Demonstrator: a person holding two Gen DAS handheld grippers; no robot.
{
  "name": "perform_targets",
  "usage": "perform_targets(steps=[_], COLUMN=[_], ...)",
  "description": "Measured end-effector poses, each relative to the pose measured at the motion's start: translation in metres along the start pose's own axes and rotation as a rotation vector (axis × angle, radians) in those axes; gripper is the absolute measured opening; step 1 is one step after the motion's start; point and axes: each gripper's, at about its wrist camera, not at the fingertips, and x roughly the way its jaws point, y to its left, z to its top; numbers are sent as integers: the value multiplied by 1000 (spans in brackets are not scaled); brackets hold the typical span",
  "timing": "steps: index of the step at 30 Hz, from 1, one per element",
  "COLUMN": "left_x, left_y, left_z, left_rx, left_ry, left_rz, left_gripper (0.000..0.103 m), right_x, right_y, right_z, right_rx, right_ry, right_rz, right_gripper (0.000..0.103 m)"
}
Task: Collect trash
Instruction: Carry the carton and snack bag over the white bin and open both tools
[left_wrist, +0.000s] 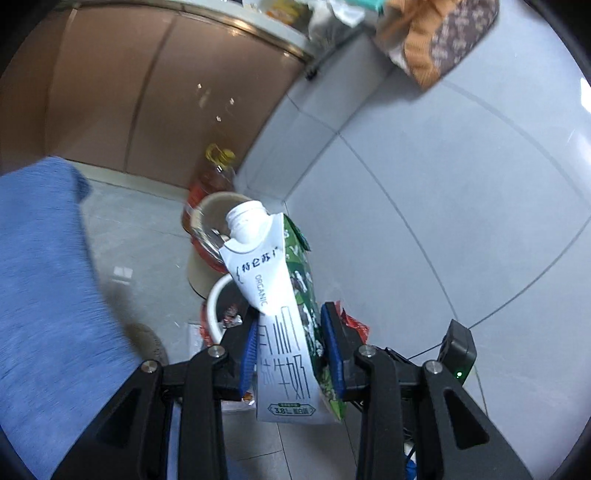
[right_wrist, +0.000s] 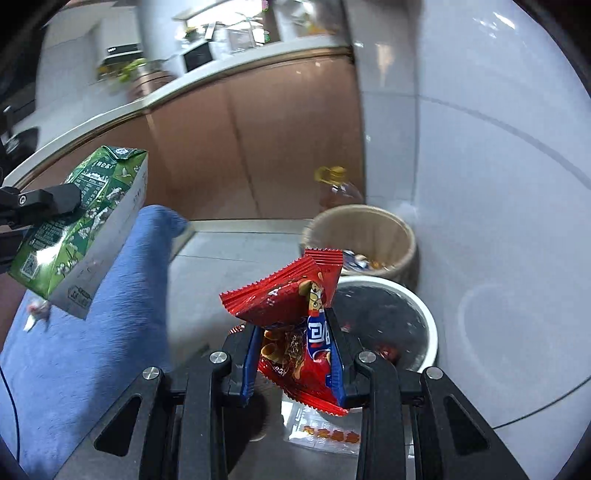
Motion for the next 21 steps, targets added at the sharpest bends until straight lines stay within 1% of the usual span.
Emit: perform_targets(steps=[6, 11, 14, 21], left_x=[80, 129, 151, 188], left_y=[0, 6, 7, 2], left_z=[12, 13, 12, 13], left_rx=[2, 0, 10, 41], left_ry=[108, 176, 208, 254], left_rz=[14, 27, 35, 61], left_gripper=[31, 31, 31, 31], right_x=[35, 57, 71, 88], right_y=[-40, -51, -60, -77], right_z=[3, 0, -5, -10], right_rx=[51, 52, 57, 86], right_ry=[25, 38, 46, 63], right_rz=[-56, -79, -73, -85], right_gripper=[29, 30, 31, 34])
